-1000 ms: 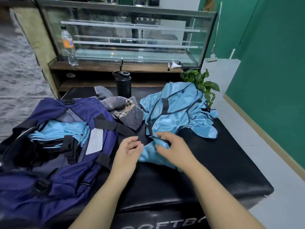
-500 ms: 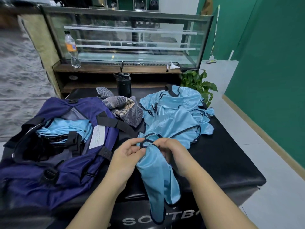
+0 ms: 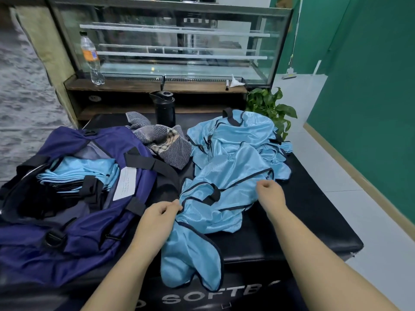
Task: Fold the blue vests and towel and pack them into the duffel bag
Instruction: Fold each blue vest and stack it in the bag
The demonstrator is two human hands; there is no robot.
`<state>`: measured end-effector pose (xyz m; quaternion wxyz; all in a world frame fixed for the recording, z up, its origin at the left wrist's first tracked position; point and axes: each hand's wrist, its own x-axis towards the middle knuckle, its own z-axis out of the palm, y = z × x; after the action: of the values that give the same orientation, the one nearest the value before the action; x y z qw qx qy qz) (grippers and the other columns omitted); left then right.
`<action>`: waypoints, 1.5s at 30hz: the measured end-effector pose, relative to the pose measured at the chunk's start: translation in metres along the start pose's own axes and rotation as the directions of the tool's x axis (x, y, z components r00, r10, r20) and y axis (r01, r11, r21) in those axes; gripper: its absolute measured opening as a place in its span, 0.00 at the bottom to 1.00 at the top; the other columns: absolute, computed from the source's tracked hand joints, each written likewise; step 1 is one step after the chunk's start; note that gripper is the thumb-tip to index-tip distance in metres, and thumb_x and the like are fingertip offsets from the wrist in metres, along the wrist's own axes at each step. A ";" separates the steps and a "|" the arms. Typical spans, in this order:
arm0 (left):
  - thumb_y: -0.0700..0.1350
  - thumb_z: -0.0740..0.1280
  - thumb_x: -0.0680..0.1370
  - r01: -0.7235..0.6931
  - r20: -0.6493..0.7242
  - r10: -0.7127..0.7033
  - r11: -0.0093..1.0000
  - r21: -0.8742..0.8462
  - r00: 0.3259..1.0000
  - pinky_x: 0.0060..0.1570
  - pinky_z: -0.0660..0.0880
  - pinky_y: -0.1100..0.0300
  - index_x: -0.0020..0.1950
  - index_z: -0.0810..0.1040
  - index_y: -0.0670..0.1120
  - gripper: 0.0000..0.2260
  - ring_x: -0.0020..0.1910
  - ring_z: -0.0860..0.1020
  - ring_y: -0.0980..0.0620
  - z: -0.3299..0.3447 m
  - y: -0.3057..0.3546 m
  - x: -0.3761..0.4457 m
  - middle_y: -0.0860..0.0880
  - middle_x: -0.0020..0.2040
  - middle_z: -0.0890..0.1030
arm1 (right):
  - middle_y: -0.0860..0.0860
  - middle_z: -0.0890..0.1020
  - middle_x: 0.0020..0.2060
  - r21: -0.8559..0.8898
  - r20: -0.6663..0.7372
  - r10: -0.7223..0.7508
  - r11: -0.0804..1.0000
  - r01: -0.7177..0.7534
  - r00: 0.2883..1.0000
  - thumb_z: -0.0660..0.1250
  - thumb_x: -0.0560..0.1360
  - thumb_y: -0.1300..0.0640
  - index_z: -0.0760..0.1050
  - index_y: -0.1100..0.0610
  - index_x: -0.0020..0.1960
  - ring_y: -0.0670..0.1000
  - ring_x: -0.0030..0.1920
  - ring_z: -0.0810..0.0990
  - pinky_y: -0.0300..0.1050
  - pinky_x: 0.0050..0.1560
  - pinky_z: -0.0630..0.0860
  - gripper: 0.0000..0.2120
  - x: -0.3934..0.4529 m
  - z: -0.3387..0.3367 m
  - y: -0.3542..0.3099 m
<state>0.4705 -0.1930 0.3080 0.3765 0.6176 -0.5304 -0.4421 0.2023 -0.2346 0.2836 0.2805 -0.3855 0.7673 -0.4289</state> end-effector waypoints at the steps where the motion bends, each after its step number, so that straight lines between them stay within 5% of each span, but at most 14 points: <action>1: 0.49 0.64 0.78 -0.015 0.009 0.015 1.000 0.000 1.000 0.35 0.64 0.59 0.38 0.79 0.42 0.14 0.32 0.68 0.55 0.000 -0.001 0.000 0.51 0.33 0.71 | 0.49 0.71 0.32 -0.018 -0.033 0.017 1.000 -0.018 0.999 0.58 0.75 0.64 0.67 0.54 0.32 0.50 0.34 0.68 0.39 0.33 0.65 0.14 0.012 -0.001 0.003; 4: 0.46 0.65 0.77 -0.060 0.025 0.059 0.998 0.015 0.998 0.42 0.67 0.60 0.35 0.78 0.47 0.11 0.39 0.72 0.53 0.001 -0.001 0.002 0.50 0.37 0.75 | 0.55 0.77 0.53 -0.228 -0.017 0.028 0.973 -0.031 0.999 0.57 0.78 0.60 0.76 0.54 0.40 0.52 0.57 0.72 0.44 0.55 0.62 0.12 0.038 -0.003 0.006; 6: 0.45 0.66 0.77 -0.044 0.024 0.044 0.999 0.010 0.999 0.43 0.70 0.64 0.37 0.82 0.48 0.10 0.40 0.76 0.55 0.002 0.001 0.001 0.51 0.40 0.81 | 0.55 0.65 0.73 -0.332 0.054 0.010 0.943 0.008 0.999 0.55 0.79 0.62 0.79 0.57 0.56 0.49 0.74 0.58 0.38 0.63 0.53 0.15 0.046 -0.007 0.003; 9: 0.46 0.66 0.77 -0.038 0.040 0.038 0.999 0.018 0.998 0.46 0.71 0.67 0.42 0.83 0.52 0.07 0.46 0.78 0.60 0.004 0.002 0.000 0.55 0.46 0.82 | 0.56 0.54 0.77 -0.376 0.143 -0.039 0.922 0.091 0.989 0.53 0.79 0.65 0.74 0.59 0.66 0.52 0.77 0.50 0.38 0.70 0.48 0.19 0.060 -0.012 0.001; 14: 0.46 0.66 0.78 -0.033 0.013 0.033 0.999 0.008 0.999 0.45 0.70 0.68 0.43 0.83 0.53 0.07 0.48 0.79 0.61 0.006 0.002 0.004 0.56 0.46 0.83 | 0.52 0.70 0.62 -0.419 0.292 -0.007 0.898 0.135 0.956 0.53 0.75 0.67 0.76 0.51 0.54 0.56 0.66 0.67 0.45 0.66 0.62 0.18 0.078 -0.016 -0.003; 18: 0.46 0.66 0.77 -0.026 0.021 0.027 1.000 -0.005 0.999 0.45 0.72 0.66 0.43 0.83 0.51 0.06 0.45 0.80 0.59 0.007 -0.001 0.001 0.55 0.44 0.83 | 0.56 0.54 0.77 -0.520 0.304 0.053 0.846 0.119 0.951 0.52 0.78 0.66 0.73 0.53 0.68 0.57 0.77 0.52 0.50 0.75 0.51 0.23 0.080 -0.023 -0.001; 20: 0.45 0.67 0.77 -0.035 0.025 0.035 0.999 0.006 0.999 0.47 0.72 0.66 0.43 0.82 0.52 0.06 0.46 0.80 0.60 0.005 -0.002 0.001 0.56 0.44 0.83 | 0.56 0.59 0.75 -0.525 0.341 0.054 0.839 0.143 0.938 0.51 0.77 0.67 0.74 0.55 0.66 0.59 0.75 0.55 0.50 0.74 0.54 0.23 0.083 -0.022 -0.001; 23: 0.44 0.67 0.77 -0.046 0.008 0.046 0.999 0.017 0.999 0.46 0.70 0.68 0.42 0.82 0.52 0.07 0.43 0.78 0.65 0.000 -0.004 0.001 0.57 0.43 0.83 | 0.60 0.76 0.53 -0.485 0.340 0.050 0.865 0.129 0.939 0.54 0.77 0.68 0.76 0.65 0.52 0.58 0.55 0.73 0.45 0.53 0.69 0.13 0.079 -0.017 -0.004; 25: 0.43 0.67 0.77 -0.054 -0.006 0.054 0.998 0.019 0.999 0.45 0.70 0.69 0.42 0.82 0.52 0.07 0.41 0.78 0.66 -0.001 -0.005 0.001 0.58 0.42 0.83 | 0.59 0.76 0.39 -0.433 0.281 0.004 0.893 0.124 0.960 0.57 0.77 0.67 0.73 0.65 0.41 0.58 0.45 0.74 0.46 0.43 0.68 0.09 0.075 -0.016 -0.007; 28: 0.43 0.68 0.77 -0.063 0.004 0.063 0.998 0.011 0.998 0.48 0.72 0.65 0.42 0.82 0.53 0.07 0.43 0.79 0.61 -0.001 -0.005 0.003 0.58 0.41 0.83 | 0.59 0.81 0.48 -0.387 0.144 -0.152 0.901 0.197 0.978 0.61 0.78 0.64 0.78 0.65 0.56 0.57 0.45 0.78 0.44 0.44 0.72 0.11 0.058 -0.020 -0.024; 31: 0.42 0.68 0.76 -0.094 0.015 0.093 0.995 0.038 0.996 0.51 0.72 0.62 0.41 0.81 0.54 0.08 0.44 0.79 0.60 -0.001 -0.002 0.004 0.58 0.41 0.83 | 0.51 0.78 0.39 -0.218 0.108 -0.234 0.943 0.253 0.966 0.65 0.77 0.61 0.79 0.58 0.56 0.48 0.32 0.73 0.32 0.28 0.68 0.09 0.030 -0.025 -0.053; 35: 0.44 0.70 0.75 -0.125 0.038 0.121 0.982 0.139 0.992 0.56 0.74 0.56 0.45 0.81 0.56 0.05 0.48 0.78 0.56 -0.003 0.003 0.004 0.52 0.49 0.82 | 0.51 0.77 0.43 0.033 0.216 -0.290 0.956 0.290 0.932 0.69 0.75 0.61 0.78 0.52 0.45 0.51 0.35 0.79 0.44 0.42 0.82 0.05 -0.021 -0.027 -0.092; 39: 0.55 0.71 0.70 -0.201 -0.018 0.210 0.953 0.225 0.978 0.54 0.74 0.55 0.40 0.81 0.59 0.02 0.46 0.78 0.56 -0.014 0.018 -0.001 0.55 0.46 0.82 | 0.50 0.74 0.43 0.229 0.400 -0.319 0.943 0.243 0.859 0.69 0.75 0.63 0.78 0.53 0.44 0.45 0.28 0.79 0.46 0.46 0.82 0.06 -0.070 -0.020 -0.124; 45: 0.62 0.73 0.61 -0.274 0.113 0.279 0.960 -0.054 0.954 0.42 0.72 0.63 0.44 0.78 0.55 0.17 0.37 0.76 0.58 -0.014 0.058 -0.033 0.56 0.37 0.80 | 0.49 0.76 0.36 0.382 0.552 -0.336 0.915 0.127 0.763 0.67 0.76 0.66 0.78 0.54 0.47 0.43 0.30 0.79 0.38 0.45 0.81 0.08 -0.116 -0.004 -0.155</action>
<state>0.4634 -0.1695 0.3716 0.4138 0.5023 -0.6248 -0.4313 0.3170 -0.1882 0.4327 0.5143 -0.5443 0.5014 -0.4334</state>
